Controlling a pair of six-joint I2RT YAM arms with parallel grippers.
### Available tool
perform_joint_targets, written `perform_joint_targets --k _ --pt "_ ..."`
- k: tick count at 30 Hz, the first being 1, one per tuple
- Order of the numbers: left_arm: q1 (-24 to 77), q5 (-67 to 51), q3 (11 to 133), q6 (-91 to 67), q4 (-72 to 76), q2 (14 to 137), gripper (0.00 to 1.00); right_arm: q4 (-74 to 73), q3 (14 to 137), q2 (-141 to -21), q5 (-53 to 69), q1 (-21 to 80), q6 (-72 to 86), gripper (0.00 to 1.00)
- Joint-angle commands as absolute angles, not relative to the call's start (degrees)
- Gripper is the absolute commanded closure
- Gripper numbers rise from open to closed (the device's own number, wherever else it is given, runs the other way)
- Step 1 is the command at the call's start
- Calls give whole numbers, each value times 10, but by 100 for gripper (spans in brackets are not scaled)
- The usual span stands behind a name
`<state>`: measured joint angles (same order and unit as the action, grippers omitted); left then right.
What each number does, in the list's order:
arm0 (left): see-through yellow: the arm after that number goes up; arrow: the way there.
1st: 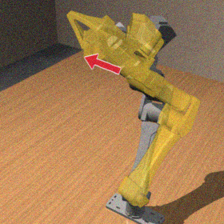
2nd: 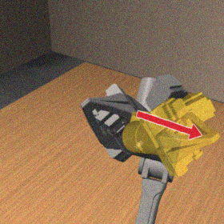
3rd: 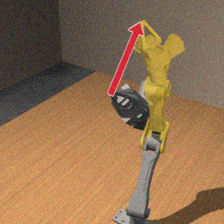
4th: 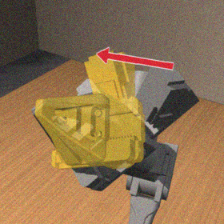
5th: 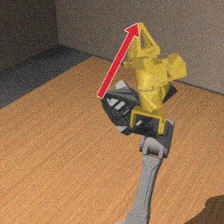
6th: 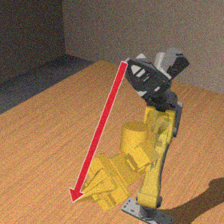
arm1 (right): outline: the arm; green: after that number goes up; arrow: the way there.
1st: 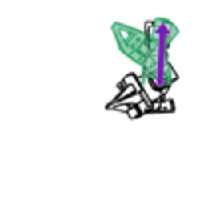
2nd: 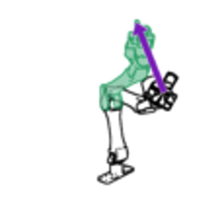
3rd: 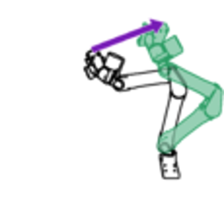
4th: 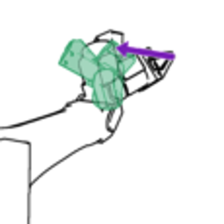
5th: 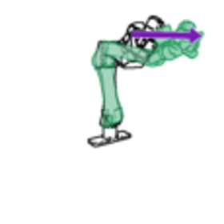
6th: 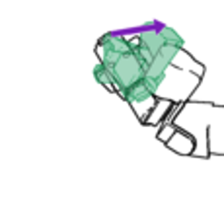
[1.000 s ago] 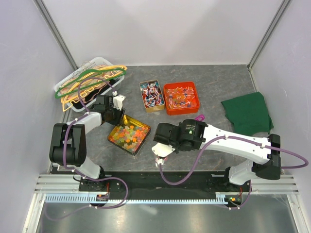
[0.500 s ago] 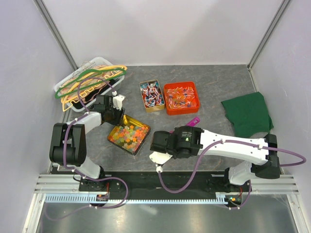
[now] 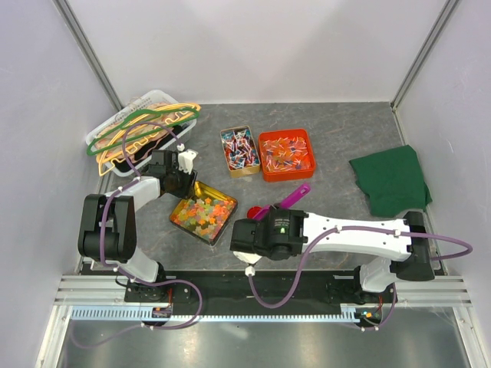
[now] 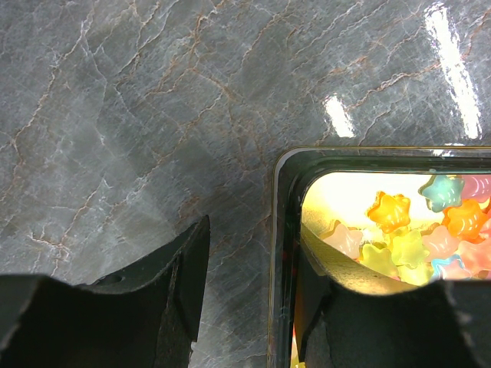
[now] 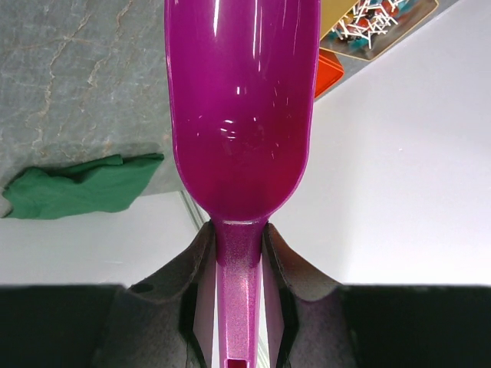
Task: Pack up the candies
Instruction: Place the fake candies in the packing bottle.
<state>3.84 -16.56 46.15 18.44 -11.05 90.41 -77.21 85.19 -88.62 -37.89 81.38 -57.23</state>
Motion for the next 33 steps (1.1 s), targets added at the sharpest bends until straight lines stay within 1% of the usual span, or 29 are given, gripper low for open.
perform_joint_targets --k 1,10,16,22,33 --pt "32 -162 483 171 -107 909 49 -818 844 -898 -425 836 -559 100" --pt "30 -166 483 169 -107 908 49 -824 809 -928 -472 871 -538 100" --pt "28 -169 482 169 -107 908 50 -818 808 -951 -520 873 -540 100" --pt "27 -172 481 169 -105 904 50 -818 816 -970 -549 880 -540 100" --pt "23 -177 478 169 -105 902 50 -819 847 -980 -566 878 -539 100"
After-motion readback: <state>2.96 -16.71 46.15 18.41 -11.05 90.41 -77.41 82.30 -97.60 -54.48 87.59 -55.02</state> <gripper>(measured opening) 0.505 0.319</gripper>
